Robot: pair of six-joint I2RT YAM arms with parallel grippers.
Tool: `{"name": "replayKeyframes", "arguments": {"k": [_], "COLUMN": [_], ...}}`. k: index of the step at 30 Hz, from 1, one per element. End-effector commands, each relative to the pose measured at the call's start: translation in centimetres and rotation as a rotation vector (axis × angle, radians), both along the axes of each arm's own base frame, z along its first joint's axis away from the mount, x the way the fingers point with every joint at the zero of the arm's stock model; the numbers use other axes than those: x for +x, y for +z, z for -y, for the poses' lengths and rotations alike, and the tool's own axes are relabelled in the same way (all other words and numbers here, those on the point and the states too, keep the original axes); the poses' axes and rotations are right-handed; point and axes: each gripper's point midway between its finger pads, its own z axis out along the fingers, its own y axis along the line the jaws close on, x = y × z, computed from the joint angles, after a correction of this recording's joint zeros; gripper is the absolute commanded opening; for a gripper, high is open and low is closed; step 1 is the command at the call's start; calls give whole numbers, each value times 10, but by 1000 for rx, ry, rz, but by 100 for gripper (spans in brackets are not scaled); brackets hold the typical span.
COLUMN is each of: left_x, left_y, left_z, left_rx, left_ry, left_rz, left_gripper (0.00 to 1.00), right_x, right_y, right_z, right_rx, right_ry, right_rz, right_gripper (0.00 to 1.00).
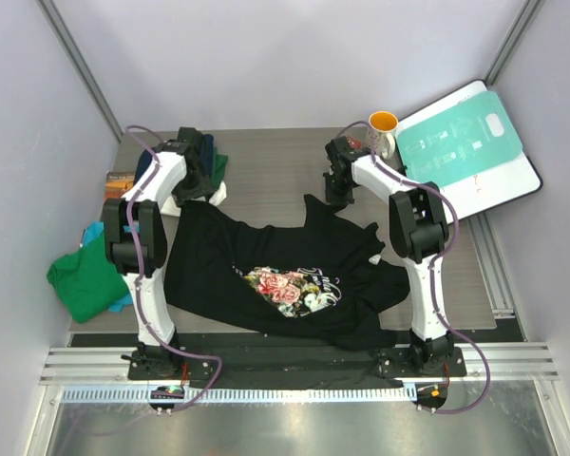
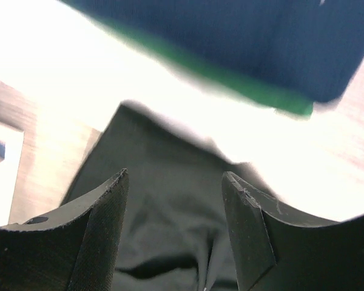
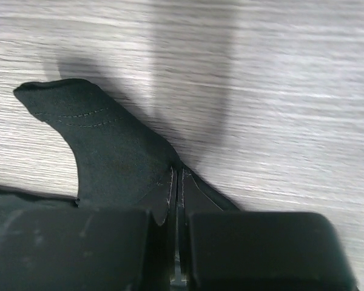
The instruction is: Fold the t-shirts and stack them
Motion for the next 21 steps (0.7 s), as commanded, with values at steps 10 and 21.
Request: {"name": "replayKeyframes", "arguments": {"k": [10,21], "left_x": [54,42], "left_y": [-1,7], "left_z": [-46,-41], "left_rx": [7,-26], "left_ry": [96,82], "left_rz": [42,38], "left_gripper": [64,61], "right_x": [10,11], "right_y": [36,21], "right_z": [27,27], "right_rx": [0,20], "right_ry": [-49,-75], "right_rz": [71,28], "right_gripper": [1,1]}}
